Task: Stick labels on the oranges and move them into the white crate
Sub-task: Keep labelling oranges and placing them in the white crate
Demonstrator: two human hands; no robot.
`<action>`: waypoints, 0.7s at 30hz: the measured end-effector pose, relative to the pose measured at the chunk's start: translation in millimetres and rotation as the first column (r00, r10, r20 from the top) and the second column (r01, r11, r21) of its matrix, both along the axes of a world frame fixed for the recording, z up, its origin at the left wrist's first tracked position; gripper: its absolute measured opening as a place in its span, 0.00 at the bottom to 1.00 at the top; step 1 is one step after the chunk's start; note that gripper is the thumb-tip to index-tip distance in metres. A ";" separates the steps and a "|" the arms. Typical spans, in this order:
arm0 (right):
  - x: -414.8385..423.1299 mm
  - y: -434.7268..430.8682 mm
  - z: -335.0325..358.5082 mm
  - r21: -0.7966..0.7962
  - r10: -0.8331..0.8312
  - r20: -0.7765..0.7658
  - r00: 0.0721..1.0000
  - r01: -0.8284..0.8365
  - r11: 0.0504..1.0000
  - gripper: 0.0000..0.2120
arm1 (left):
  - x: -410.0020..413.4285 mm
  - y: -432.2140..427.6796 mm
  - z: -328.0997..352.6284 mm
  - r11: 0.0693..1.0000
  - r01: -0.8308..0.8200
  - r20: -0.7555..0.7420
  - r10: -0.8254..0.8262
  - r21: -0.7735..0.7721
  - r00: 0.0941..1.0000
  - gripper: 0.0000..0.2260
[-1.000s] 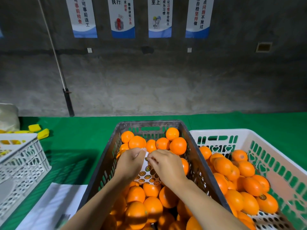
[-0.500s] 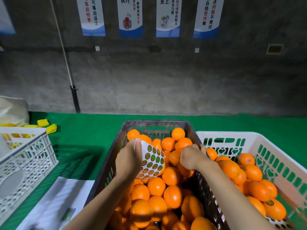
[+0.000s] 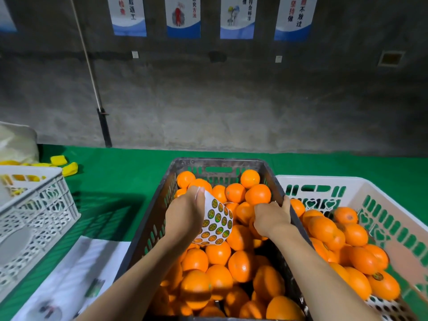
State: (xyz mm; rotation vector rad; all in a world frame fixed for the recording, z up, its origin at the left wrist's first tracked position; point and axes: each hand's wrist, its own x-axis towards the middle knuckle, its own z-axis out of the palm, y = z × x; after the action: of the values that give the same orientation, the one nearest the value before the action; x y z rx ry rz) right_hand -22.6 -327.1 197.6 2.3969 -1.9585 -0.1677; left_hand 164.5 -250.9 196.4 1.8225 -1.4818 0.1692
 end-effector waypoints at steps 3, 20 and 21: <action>3.6 0.3 -3.4 -0.033 -0.041 0.023 0.999 0.042 0.999 0.15 | -0.3 0.6 0.4 1.000 0.002 0.001 -0.002 -0.003 1.000 0.16; 6.0 -6.9 -21.4 -0.009 -0.056 -0.149 0.987 0.055 0.998 0.26 | 0.0 4.4 2.3 1.000 -0.009 -0.009 0.009 -0.007 1.000 0.17; 5.3 -5.8 -22.3 0.000 -0.041 -0.187 0.982 0.041 0.999 0.28 | 0.0 4.3 2.3 1.000 -0.013 -0.009 0.013 -0.005 1.000 0.17</action>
State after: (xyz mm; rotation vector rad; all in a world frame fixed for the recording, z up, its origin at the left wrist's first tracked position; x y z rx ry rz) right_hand -17.3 -332.9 175.3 2.2510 -1.9248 -0.3834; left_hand 164.5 -246.6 198.7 1.8267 -1.4618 0.1710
